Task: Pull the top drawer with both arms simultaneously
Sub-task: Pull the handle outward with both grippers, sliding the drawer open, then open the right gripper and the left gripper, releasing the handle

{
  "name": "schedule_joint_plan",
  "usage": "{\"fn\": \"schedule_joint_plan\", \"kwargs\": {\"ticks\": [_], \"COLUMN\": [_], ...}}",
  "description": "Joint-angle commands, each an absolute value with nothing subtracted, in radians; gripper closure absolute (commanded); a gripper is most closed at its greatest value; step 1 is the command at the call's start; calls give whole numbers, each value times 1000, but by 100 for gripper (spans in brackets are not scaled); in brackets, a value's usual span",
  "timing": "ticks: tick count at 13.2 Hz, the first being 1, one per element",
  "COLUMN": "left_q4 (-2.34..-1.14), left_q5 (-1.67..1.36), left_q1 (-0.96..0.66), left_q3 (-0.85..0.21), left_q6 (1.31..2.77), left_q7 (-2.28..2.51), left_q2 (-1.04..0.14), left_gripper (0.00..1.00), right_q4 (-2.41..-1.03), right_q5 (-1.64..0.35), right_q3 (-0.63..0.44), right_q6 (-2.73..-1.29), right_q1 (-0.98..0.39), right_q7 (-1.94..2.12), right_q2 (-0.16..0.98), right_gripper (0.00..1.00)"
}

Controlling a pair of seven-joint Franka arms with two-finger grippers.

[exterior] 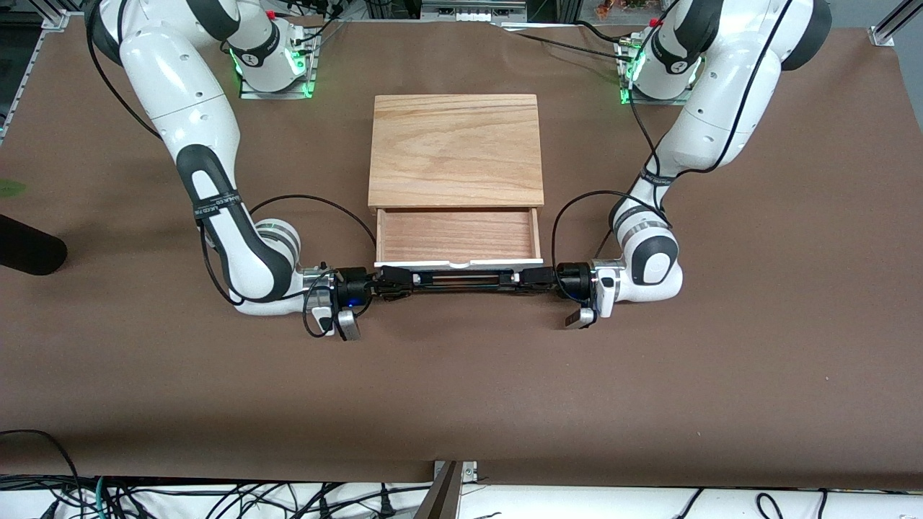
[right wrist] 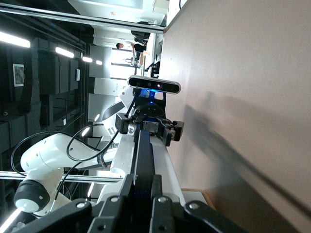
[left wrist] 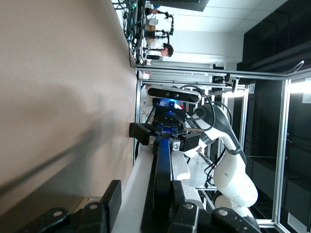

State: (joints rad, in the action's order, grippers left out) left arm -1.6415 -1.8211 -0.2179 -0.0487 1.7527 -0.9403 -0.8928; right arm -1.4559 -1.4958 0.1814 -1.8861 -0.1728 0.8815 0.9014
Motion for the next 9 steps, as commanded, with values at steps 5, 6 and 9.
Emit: {"fn": "schedule_joint_plan", "kwargs": {"ticks": [5, 6, 9], "left_q4": [-1713, -1715, -1710], "left_q5": [-1776, -1763, -1635], "left_q1": [-206, -204, -180], "left_q3": [-3, 0, 3], "left_q6": [1867, 1867, 1887], "left_q7": [-939, -925, -810], "left_q2": [-905, -888, -835], "left_gripper": [0, 0, 0], "right_q4": [-1359, -1350, -1350], "right_q5": [-1569, -1569, -1569], "right_q3": [196, 196, 196], "right_q6": [-1775, -1770, -1770], "right_q1": [-115, -114, -114], "right_q7": [816, 813, 813], "right_q2": [853, 853, 854], "right_gripper": [100, 100, 100]}}
